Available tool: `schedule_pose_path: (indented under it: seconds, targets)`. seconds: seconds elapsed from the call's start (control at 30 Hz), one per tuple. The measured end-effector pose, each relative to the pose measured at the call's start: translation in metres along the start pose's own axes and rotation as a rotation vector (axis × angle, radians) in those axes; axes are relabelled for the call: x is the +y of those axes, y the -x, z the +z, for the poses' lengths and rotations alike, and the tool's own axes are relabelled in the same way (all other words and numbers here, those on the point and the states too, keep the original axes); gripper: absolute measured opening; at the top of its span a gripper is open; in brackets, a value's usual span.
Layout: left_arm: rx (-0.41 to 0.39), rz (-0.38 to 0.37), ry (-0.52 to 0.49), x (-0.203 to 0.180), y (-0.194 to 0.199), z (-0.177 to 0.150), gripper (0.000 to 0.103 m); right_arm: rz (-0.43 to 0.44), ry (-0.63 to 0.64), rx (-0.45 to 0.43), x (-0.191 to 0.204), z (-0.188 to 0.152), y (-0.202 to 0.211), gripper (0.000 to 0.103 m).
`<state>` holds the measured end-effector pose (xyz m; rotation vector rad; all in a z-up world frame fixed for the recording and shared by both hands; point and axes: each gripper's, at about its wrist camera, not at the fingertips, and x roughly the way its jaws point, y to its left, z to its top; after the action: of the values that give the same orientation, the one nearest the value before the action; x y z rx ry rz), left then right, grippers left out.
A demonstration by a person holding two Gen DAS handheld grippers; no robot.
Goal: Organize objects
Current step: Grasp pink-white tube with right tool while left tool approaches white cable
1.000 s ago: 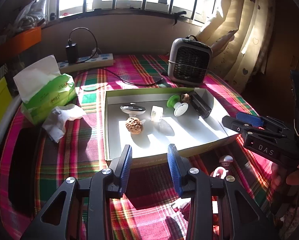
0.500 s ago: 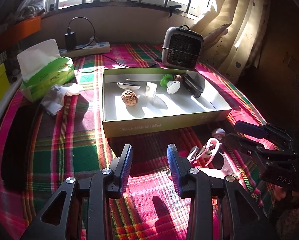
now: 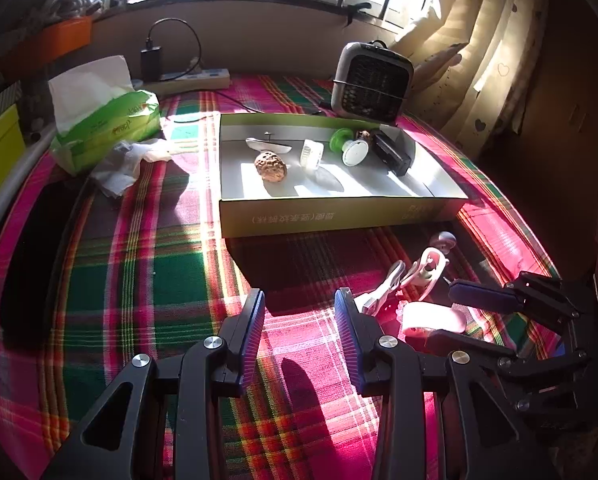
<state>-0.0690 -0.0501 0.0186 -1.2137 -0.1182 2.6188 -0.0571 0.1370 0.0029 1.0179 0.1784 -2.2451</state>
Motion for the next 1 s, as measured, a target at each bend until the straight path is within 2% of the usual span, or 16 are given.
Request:
schedule_pose_path:
  seconds: [0.4,0.57,0.63,0.8,1.0]
  targets:
    - [0.007,-0.013,0.008,0.005,-0.003,-0.002,0.034,0.011,0.022,0.053,0.007,0.0,-0.016,0.048]
    - [0.007,-0.013,0.008,0.005,-0.003,-0.002,0.034,0.006,0.024,0.068,0.008,0.001,-0.02,0.036]
    - [0.007,-0.012,0.008,0.005,-0.003,-0.002,0.034,0.003,0.022,0.071,0.007,0.001,-0.02,0.028]
    - [0.011,-0.028,-0.009,0.001,-0.005,0.002,0.034,-0.012,0.008,0.069,0.005,0.0,-0.019,0.019]
    - [0.022,-0.073,-0.051,-0.007,-0.008,0.008,0.034,-0.035,-0.026,0.057,-0.003,-0.002,-0.013,0.019]
